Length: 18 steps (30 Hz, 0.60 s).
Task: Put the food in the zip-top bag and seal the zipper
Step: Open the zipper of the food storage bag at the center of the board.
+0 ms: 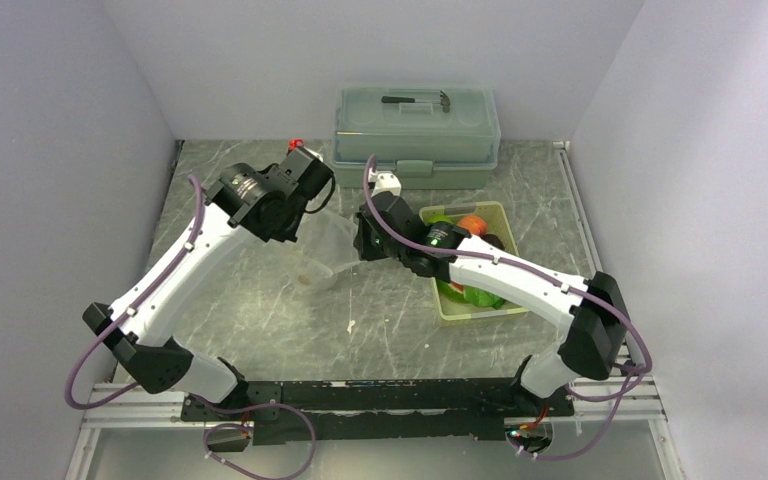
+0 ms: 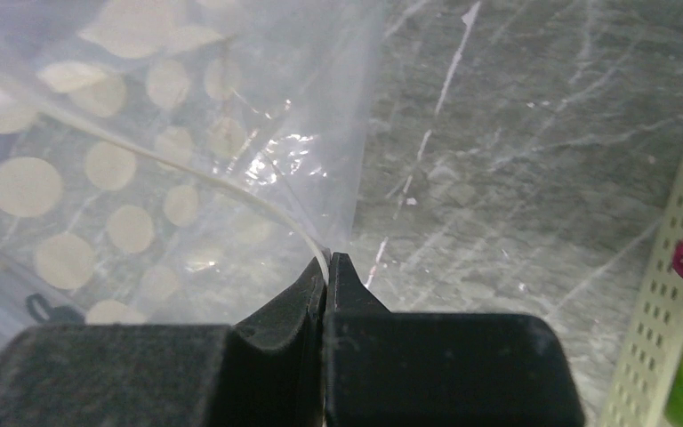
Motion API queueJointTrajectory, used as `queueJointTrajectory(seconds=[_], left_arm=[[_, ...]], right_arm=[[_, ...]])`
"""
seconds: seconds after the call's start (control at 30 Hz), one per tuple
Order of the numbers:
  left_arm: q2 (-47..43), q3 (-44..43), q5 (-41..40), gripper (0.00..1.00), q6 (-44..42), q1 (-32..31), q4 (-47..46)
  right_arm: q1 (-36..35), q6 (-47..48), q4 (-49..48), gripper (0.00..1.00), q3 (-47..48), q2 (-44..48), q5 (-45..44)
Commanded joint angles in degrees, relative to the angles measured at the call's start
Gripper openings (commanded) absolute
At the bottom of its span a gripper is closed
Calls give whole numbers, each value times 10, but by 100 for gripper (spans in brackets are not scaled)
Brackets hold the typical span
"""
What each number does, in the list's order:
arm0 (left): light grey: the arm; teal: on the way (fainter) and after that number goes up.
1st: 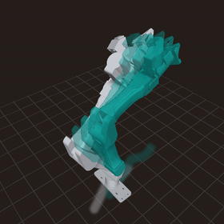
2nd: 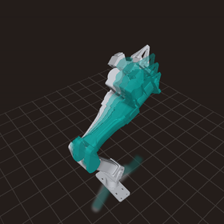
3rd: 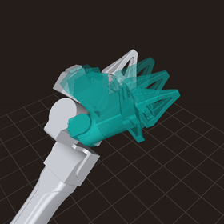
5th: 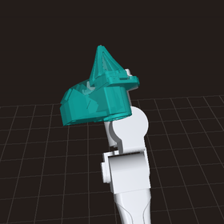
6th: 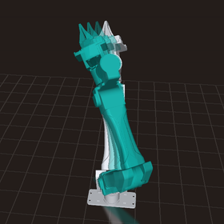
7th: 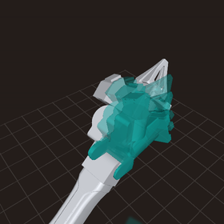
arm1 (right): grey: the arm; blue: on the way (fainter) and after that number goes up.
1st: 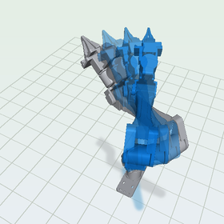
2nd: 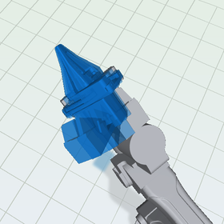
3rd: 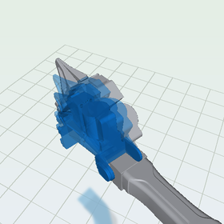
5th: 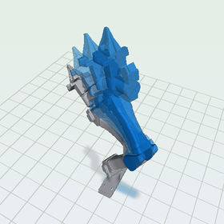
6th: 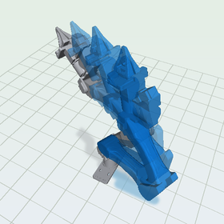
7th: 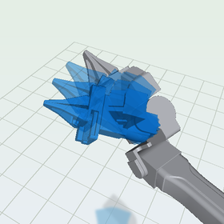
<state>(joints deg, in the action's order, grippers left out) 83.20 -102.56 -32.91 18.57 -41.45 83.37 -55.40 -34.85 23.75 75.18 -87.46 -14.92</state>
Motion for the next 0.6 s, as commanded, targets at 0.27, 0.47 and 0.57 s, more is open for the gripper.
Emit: queueJointTrajectory(seconds=[0.27, 0.47, 0.57], left_arm=[[22, 23, -18, 0, 25, -23, -3], [27, 26, -13, 0, 28, -26, -9], [28, 28, -10, 0, 29, -27, -13]], right_arm=[[14, -12, -60, 0, 14, -5, 79], [15, -8, -53, 25, 22, 15, 76], [16, -9, -53, 40, 23, 27, 75]])
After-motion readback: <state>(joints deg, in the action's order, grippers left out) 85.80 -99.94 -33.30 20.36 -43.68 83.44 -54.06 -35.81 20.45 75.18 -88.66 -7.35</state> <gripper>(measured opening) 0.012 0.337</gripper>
